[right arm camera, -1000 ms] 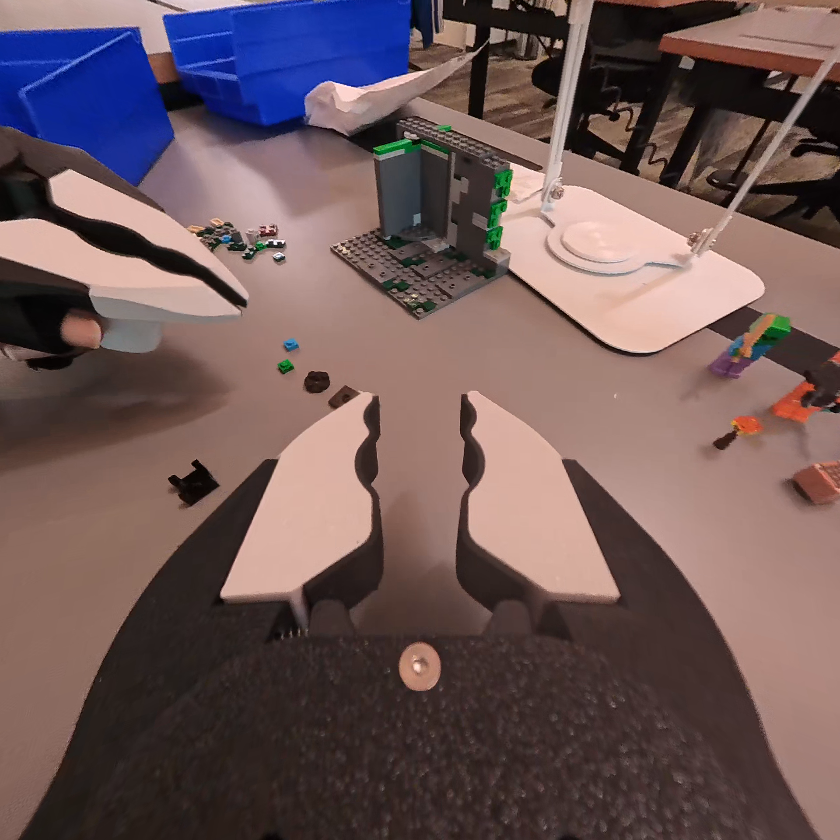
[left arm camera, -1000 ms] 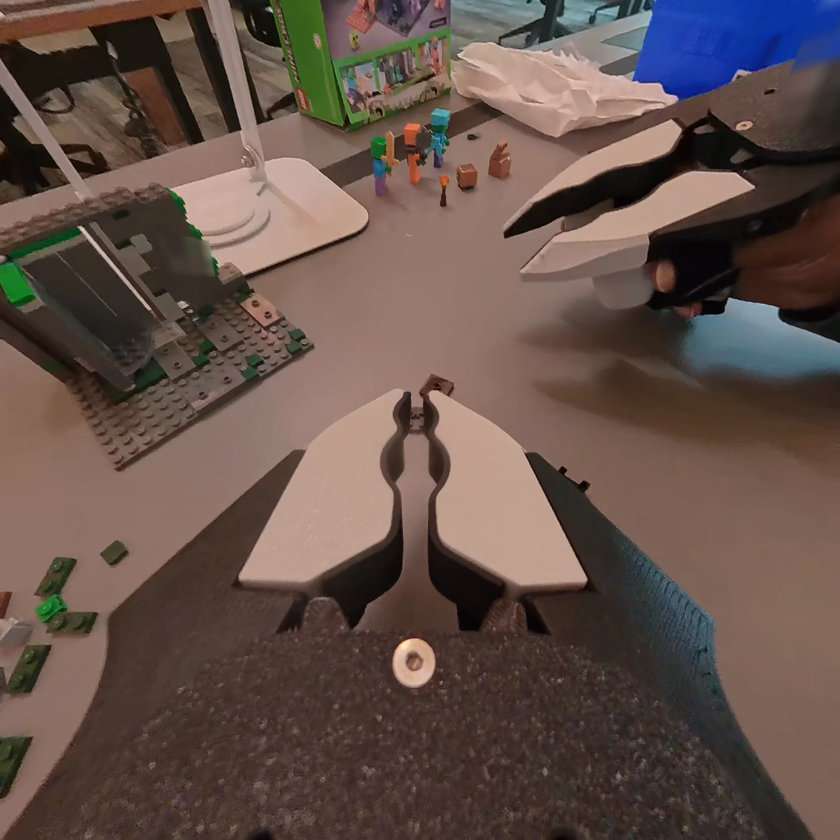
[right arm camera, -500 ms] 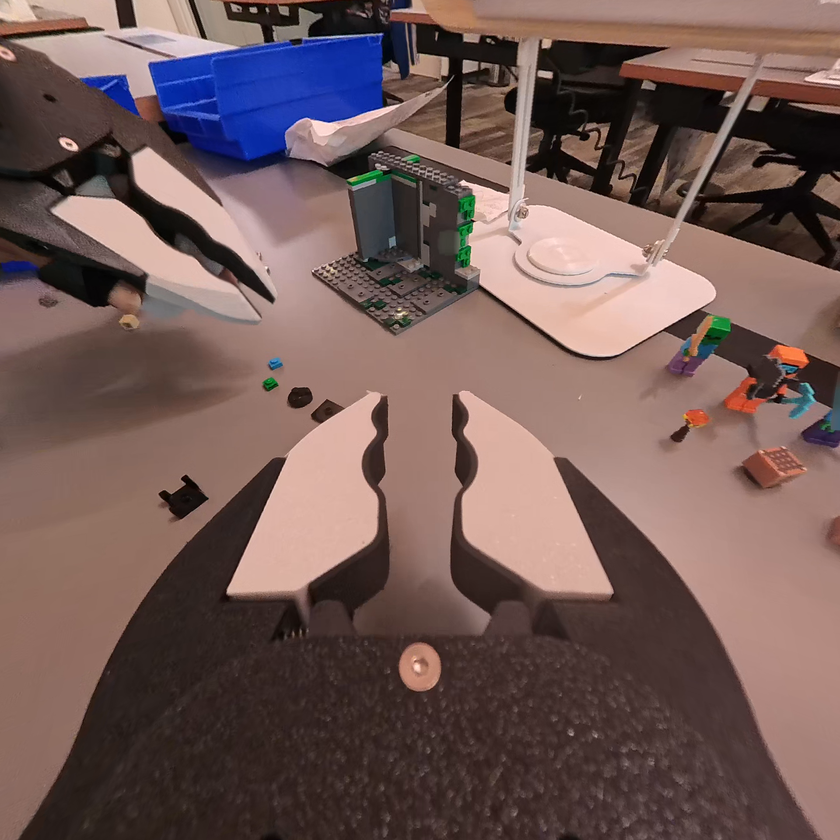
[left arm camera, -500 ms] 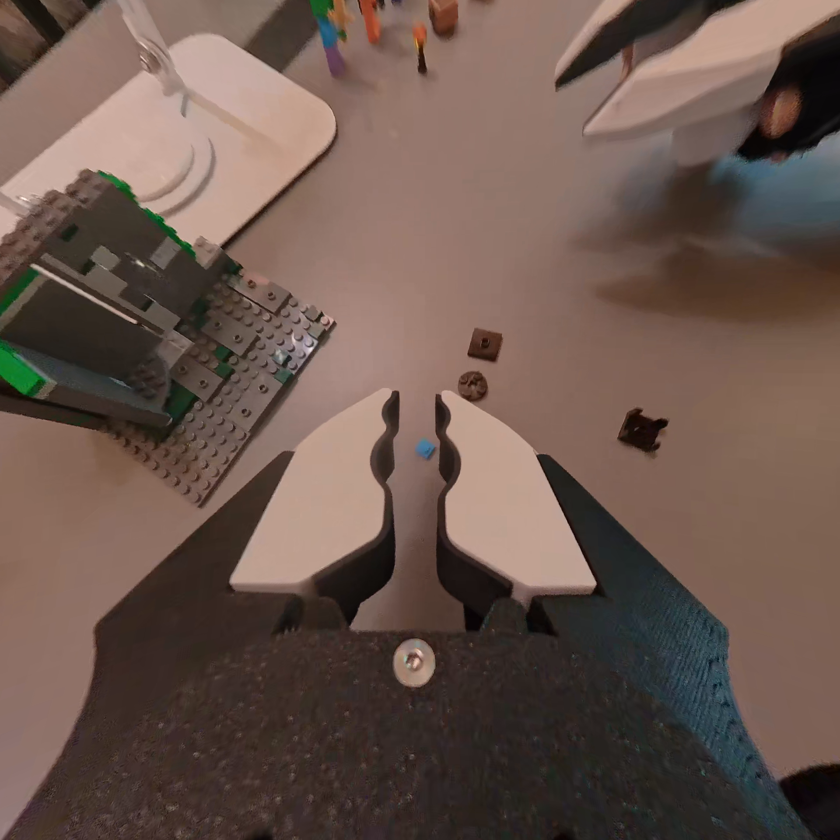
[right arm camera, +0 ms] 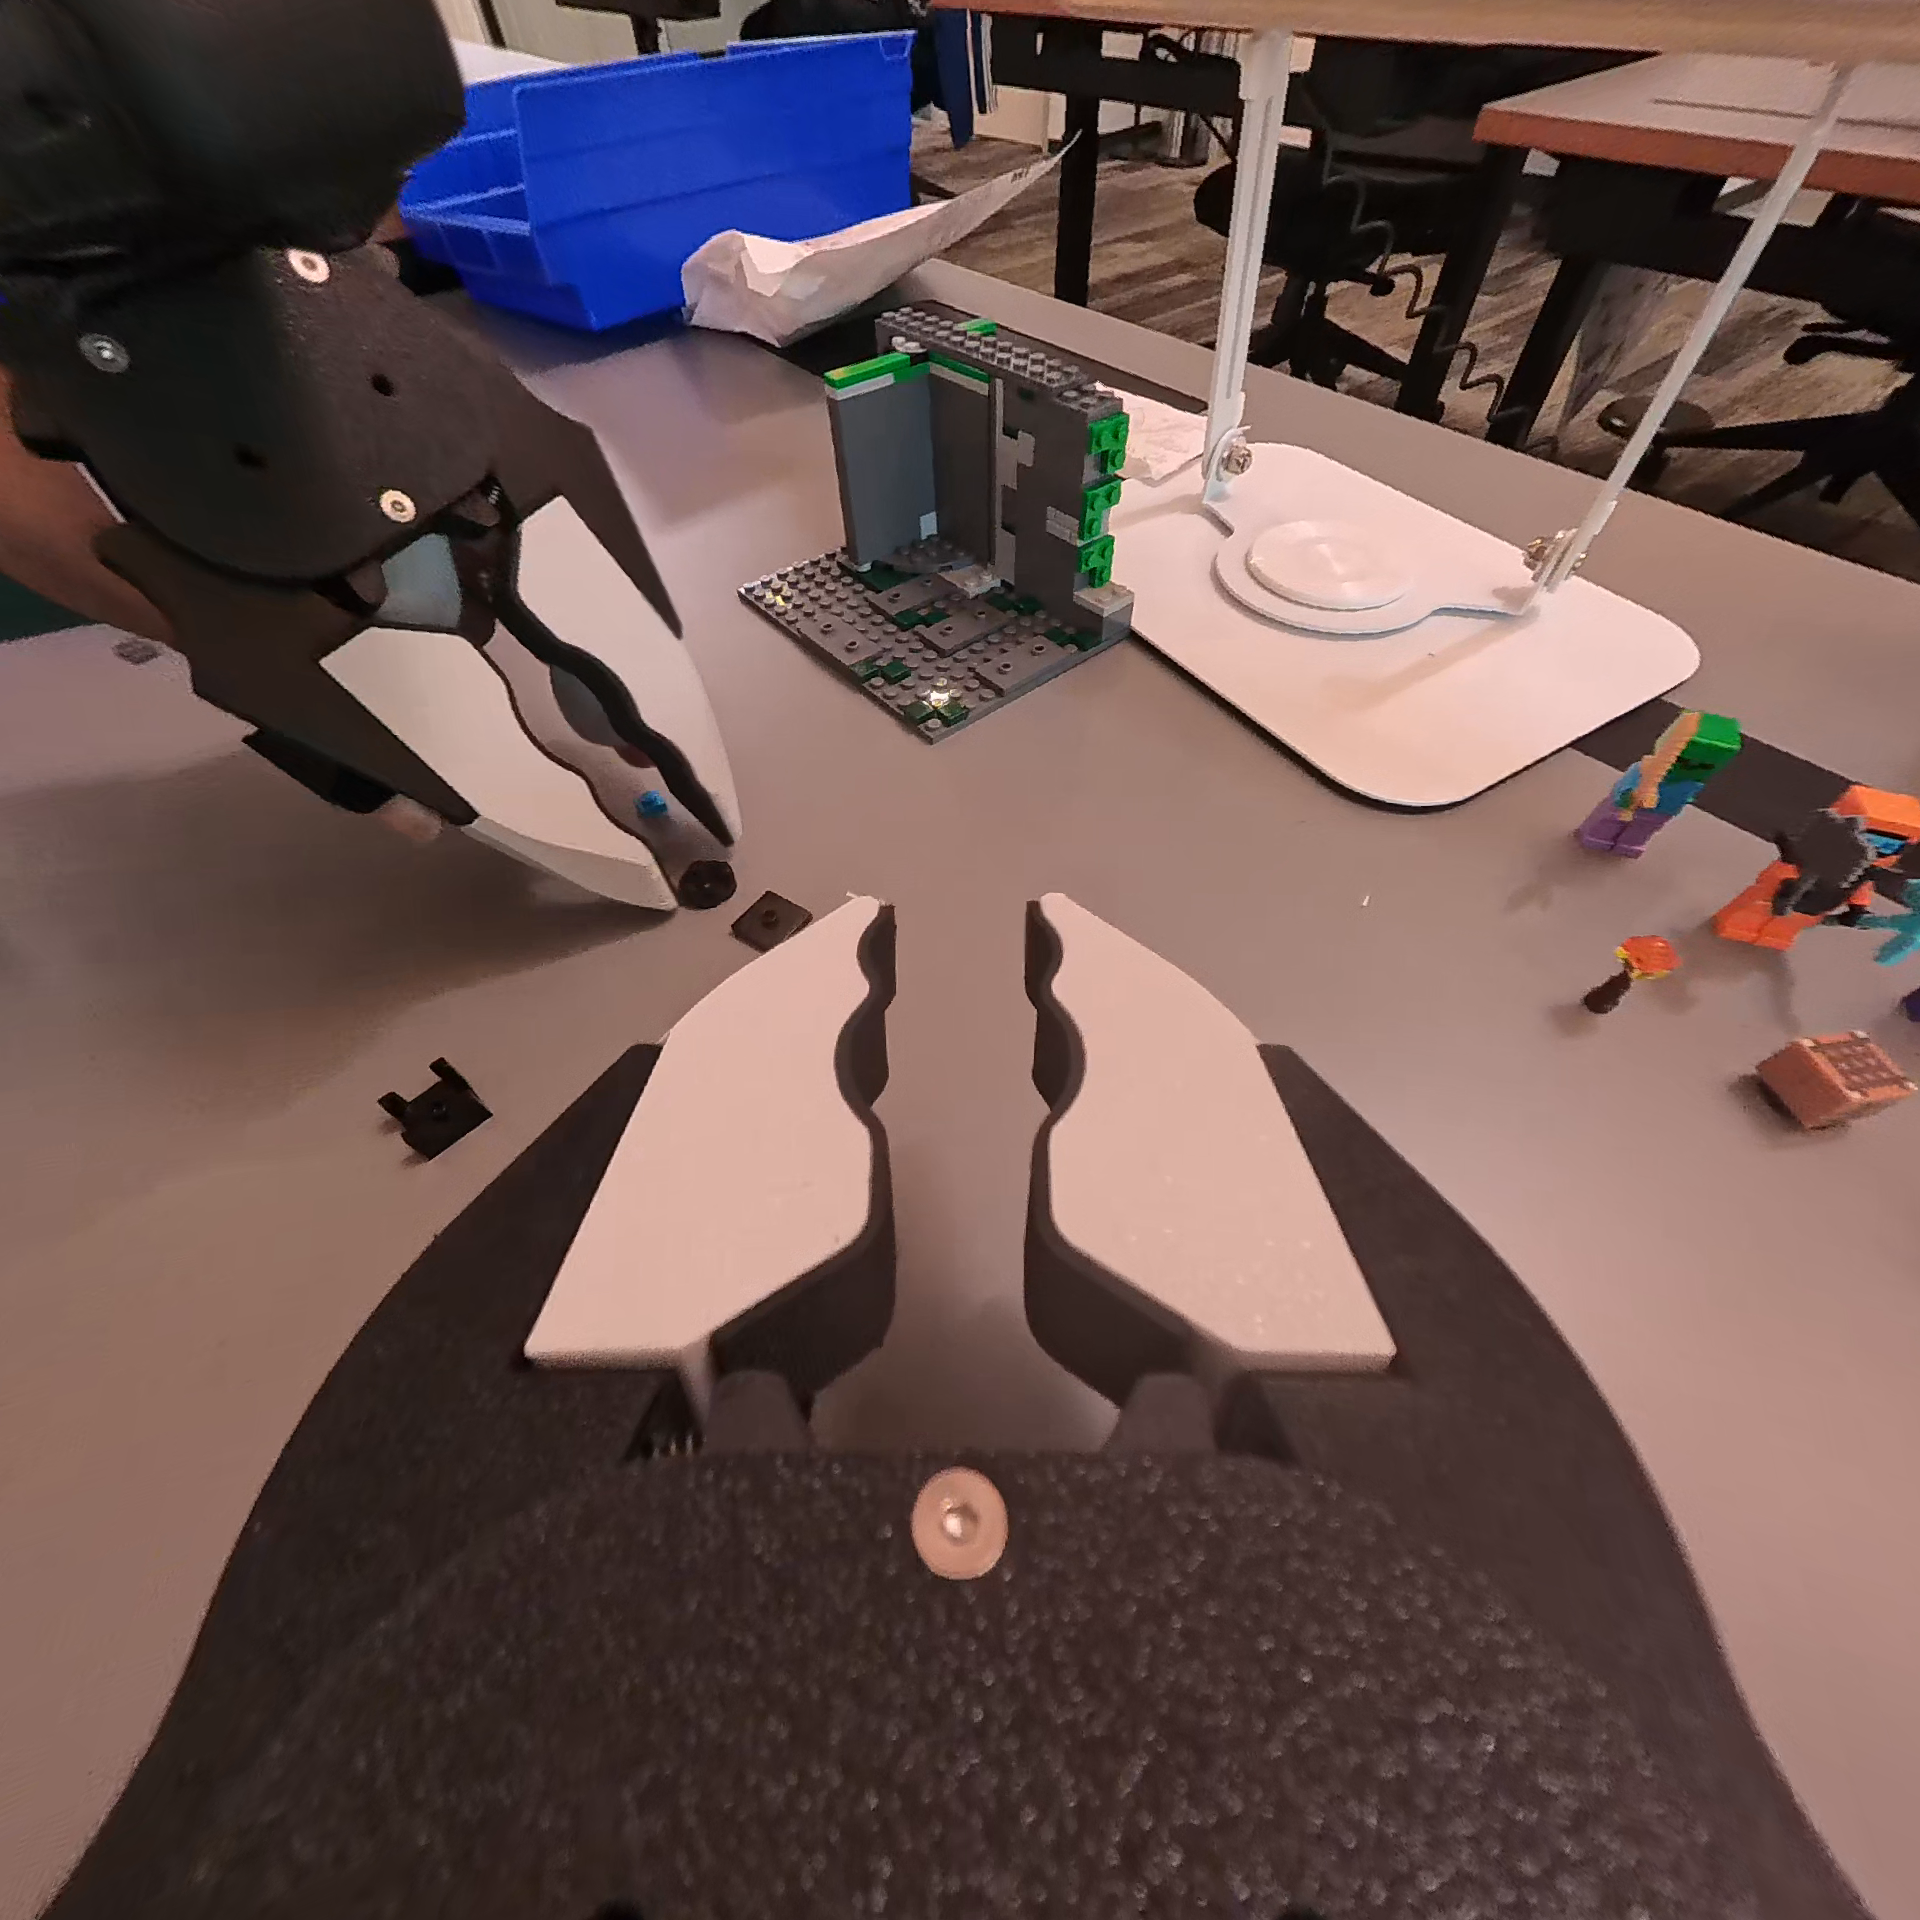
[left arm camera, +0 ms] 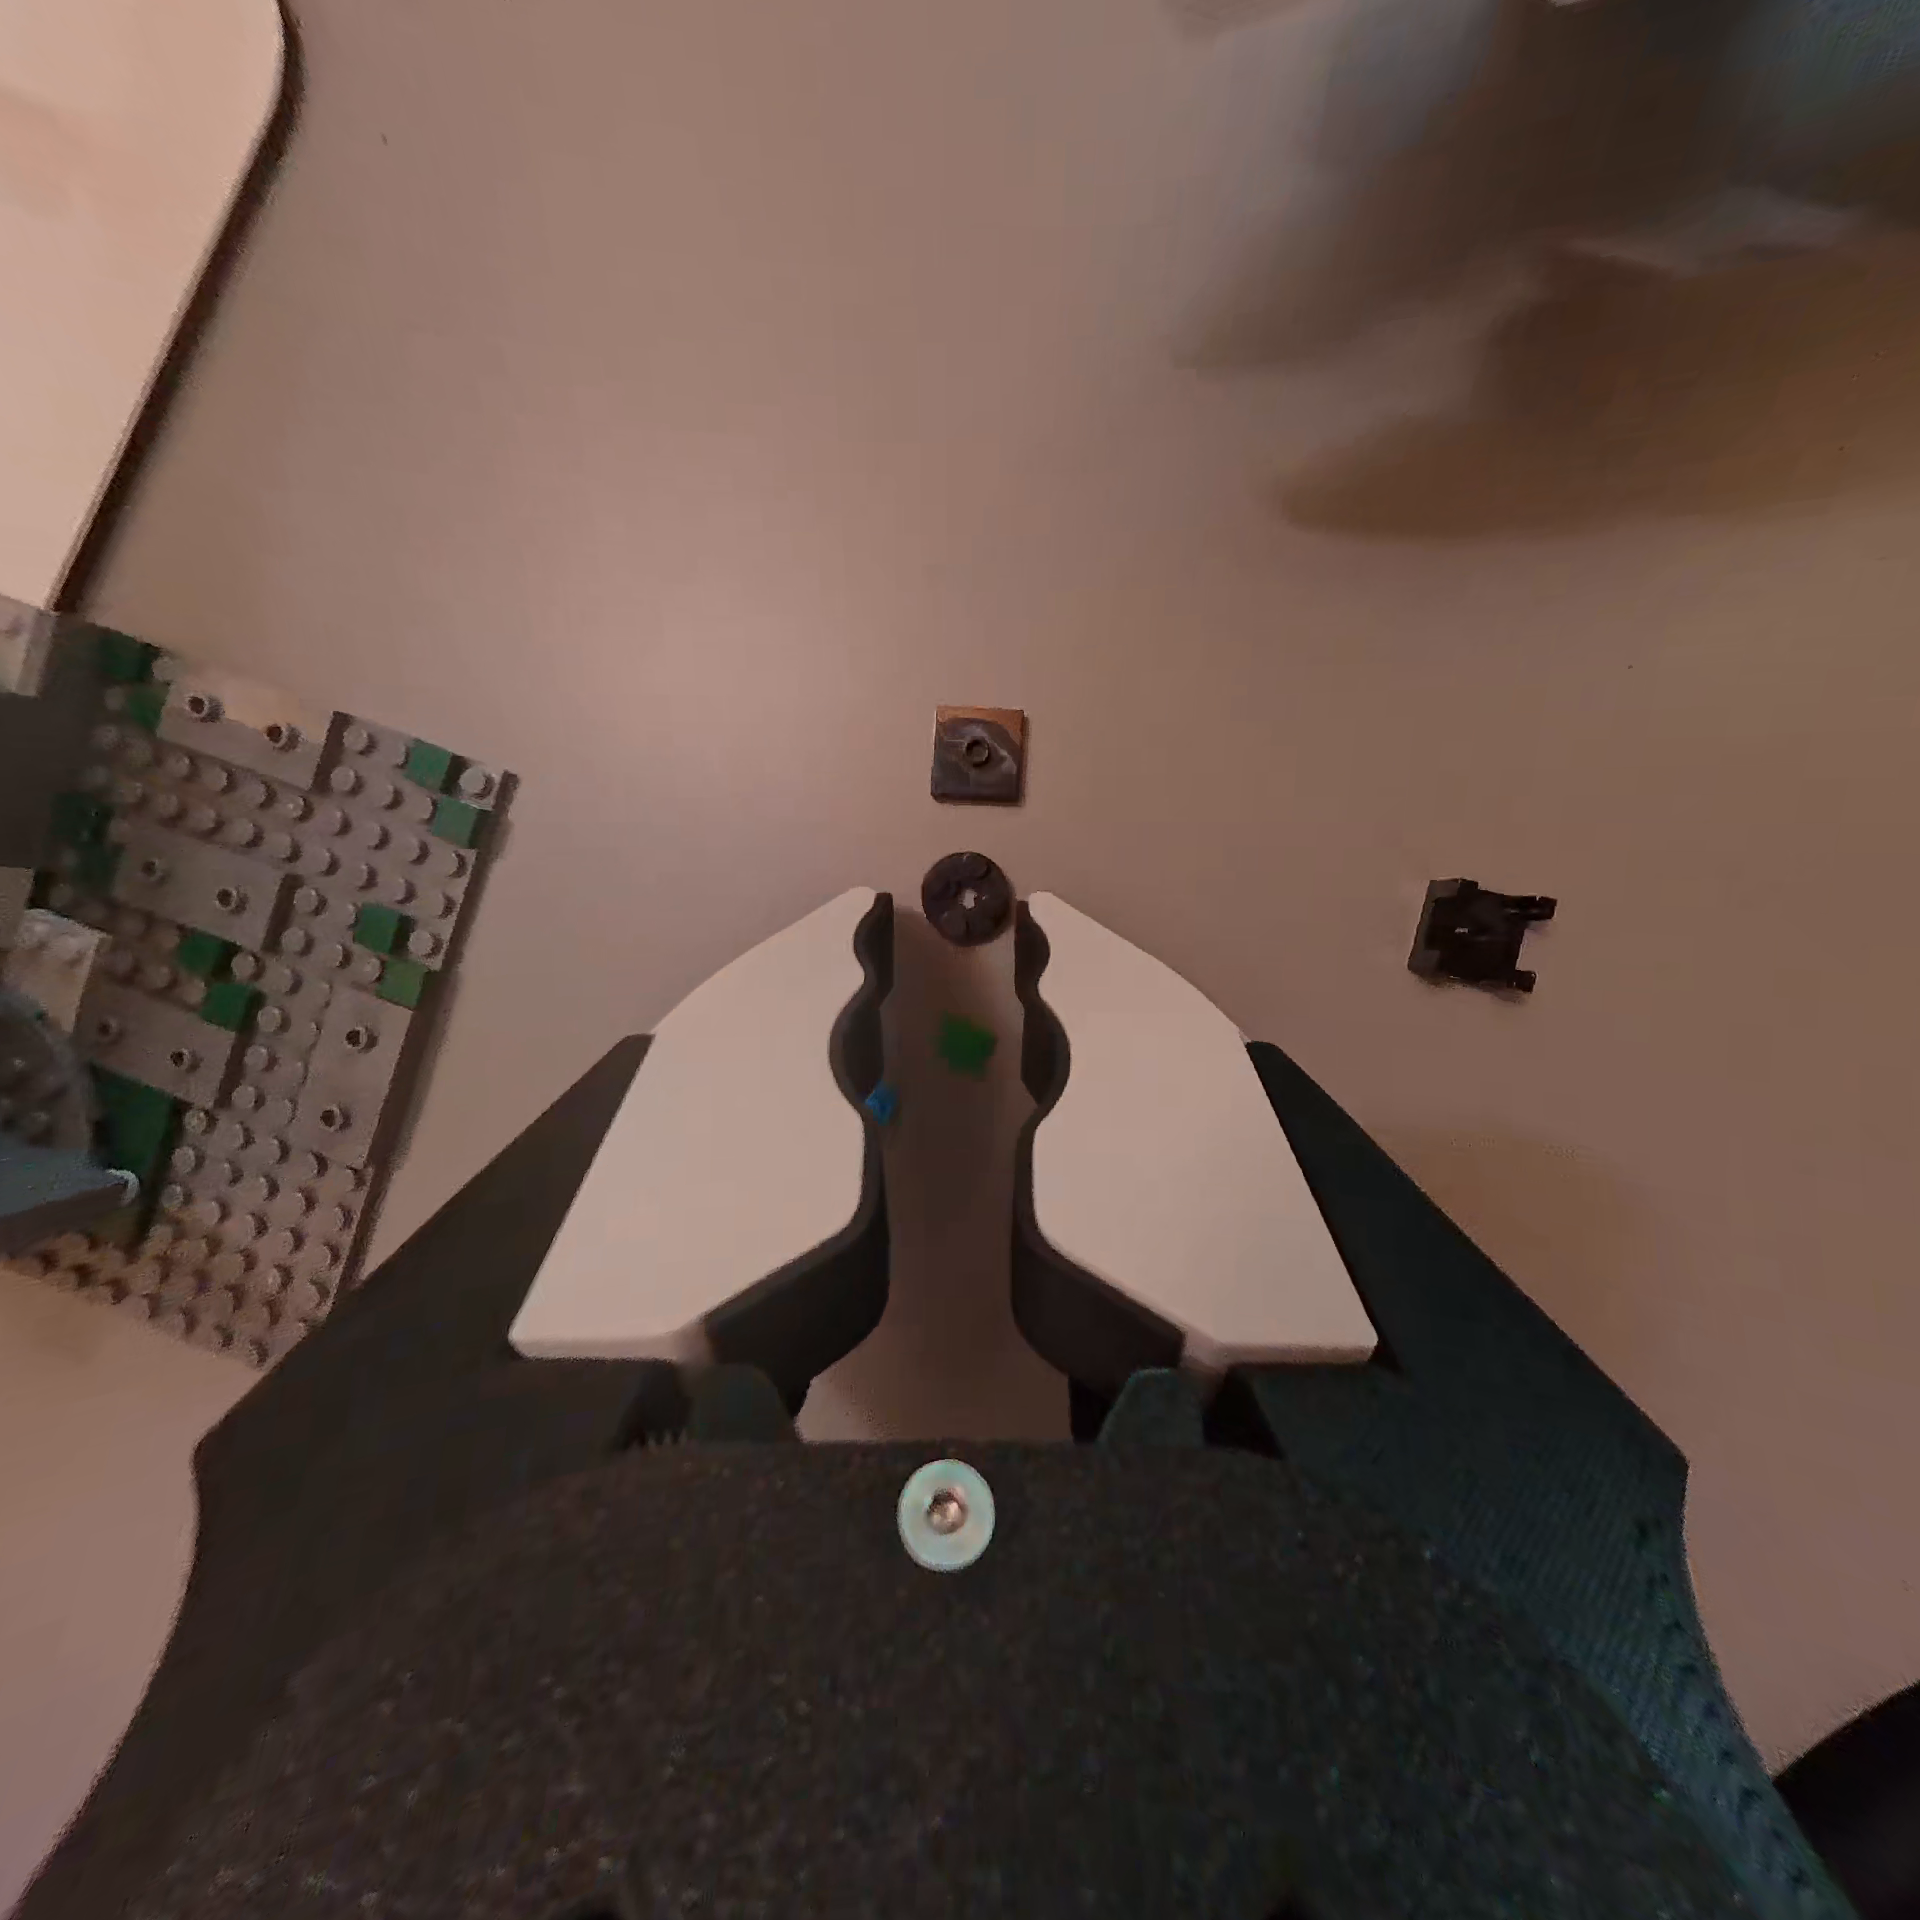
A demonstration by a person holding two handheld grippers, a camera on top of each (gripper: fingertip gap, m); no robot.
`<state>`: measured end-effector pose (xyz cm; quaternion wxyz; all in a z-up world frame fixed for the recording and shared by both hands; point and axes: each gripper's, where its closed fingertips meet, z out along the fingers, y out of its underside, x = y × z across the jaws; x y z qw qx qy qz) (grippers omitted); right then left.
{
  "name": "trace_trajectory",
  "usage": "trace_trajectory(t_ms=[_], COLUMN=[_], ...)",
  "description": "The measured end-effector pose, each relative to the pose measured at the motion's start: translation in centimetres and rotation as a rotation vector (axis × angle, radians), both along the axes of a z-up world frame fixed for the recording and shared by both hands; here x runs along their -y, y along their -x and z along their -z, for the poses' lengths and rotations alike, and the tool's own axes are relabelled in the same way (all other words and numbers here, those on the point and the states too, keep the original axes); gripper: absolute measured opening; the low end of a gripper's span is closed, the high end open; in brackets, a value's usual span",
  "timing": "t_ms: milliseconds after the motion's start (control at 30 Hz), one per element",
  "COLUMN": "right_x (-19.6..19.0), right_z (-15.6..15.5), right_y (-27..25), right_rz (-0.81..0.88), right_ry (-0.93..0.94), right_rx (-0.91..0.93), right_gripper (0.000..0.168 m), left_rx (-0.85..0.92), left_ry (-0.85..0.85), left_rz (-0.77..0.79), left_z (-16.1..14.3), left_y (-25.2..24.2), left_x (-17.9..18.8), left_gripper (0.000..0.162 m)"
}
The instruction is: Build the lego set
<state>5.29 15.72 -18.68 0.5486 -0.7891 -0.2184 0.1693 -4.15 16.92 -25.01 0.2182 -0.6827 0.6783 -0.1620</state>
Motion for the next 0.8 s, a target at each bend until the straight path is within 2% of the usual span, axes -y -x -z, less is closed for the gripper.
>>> trace_trajectory(t_ms=[267,800], right_x=[0.1,0.3], right_z=[0.2,0.8], right_y=[0.3,1.0], right_rz=[-0.014,-0.043], right_ry=[0.001,0.015], right_rx=[0.013,0.028], right_gripper=[0.023,0.023], left_rx=[0.011,0.021], left_ry=[0.038,-0.008], left_rz=[-0.006,0.057], left_z=[0.2,-0.7], left_y=[-0.4,1.2], left_x=[0.2,1.7], left_gripper=[0.016,0.015])
